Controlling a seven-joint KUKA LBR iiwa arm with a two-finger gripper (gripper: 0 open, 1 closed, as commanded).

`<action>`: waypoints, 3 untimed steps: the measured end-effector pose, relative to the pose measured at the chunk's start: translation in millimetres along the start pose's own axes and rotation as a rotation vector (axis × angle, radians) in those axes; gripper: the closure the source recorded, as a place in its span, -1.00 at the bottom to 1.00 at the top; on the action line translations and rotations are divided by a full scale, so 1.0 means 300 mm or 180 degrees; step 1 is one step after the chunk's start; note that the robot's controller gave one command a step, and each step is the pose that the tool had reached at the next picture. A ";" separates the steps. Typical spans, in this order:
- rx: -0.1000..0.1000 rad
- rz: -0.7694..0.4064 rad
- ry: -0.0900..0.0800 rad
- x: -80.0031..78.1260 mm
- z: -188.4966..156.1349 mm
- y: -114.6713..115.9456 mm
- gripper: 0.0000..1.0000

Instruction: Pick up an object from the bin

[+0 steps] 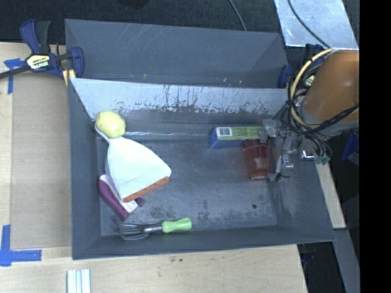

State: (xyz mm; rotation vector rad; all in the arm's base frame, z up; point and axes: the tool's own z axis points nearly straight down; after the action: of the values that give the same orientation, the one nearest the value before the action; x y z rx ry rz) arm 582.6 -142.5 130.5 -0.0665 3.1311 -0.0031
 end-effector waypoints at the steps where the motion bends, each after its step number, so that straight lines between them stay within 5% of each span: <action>1: 0.0001 0.1838 -0.0034 0.036 0.041 -0.015 -1.00; 2: -0.0004 0.0450 -0.0006 -0.018 0.178 -0.017 -1.00; 3: -0.0030 0.2811 -0.0028 0.034 0.198 0.025 1.00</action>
Offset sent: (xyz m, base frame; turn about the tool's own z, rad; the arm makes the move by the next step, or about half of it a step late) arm 0.0059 -0.0049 -0.0605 0.1384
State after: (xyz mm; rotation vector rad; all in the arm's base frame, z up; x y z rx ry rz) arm 572.7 -135.6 71.0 1.2746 2.8517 0.0184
